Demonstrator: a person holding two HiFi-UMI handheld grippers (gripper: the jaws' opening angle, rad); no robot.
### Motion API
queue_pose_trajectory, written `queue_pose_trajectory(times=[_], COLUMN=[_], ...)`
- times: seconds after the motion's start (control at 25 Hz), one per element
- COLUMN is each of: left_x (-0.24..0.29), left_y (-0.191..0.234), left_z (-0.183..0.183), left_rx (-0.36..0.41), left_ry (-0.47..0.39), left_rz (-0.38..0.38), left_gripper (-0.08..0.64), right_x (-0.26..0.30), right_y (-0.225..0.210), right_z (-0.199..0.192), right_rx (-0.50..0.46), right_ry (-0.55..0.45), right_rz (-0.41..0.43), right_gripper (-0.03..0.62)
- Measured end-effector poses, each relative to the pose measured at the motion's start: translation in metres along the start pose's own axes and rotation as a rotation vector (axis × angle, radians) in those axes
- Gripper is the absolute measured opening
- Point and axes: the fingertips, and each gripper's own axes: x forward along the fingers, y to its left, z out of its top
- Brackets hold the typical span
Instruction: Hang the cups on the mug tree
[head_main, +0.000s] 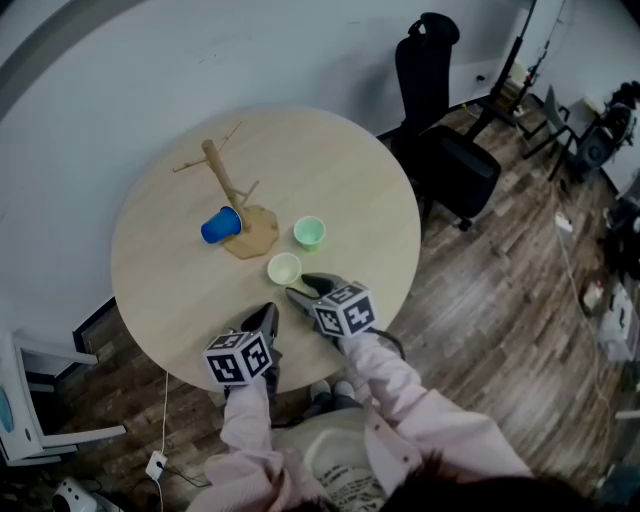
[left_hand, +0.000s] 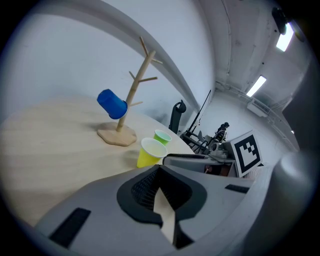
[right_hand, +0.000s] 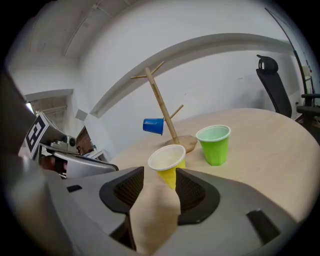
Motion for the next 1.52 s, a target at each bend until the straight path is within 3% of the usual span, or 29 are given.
queue_pose_trajectory(times=[0.36, 0.72, 1.28, 1.52], left_x=[0.005, 0.007, 0.003, 0.006], left_y=[0.016, 0.021, 0.043, 0.044], left_z=[-0.003, -0.003, 0.001, 0.001], left_rx=[0.014, 0.012, 0.003, 0.002], left_ry=[0.023, 0.032, 0.029, 0.032], left_rz=[-0.002, -0.001, 0.031, 0.024], left_gripper=[0.015, 0.015, 0.015, 0.015], right_x=[0.02, 0.034, 0.063, 0.059], right_y=[-0.008, -0.01, -0.014, -0.016], right_z=[-0.01, -0.008, -0.009, -0.003], right_rx=[-0.045, -0.084, -0.174, -0.172], right_ry=[0.0, -0.008, -0.001, -0.023], right_rz=[-0.063, -0.092, -0.157, -0.196], right_gripper=[0.307, 0.365, 0.362, 0.301])
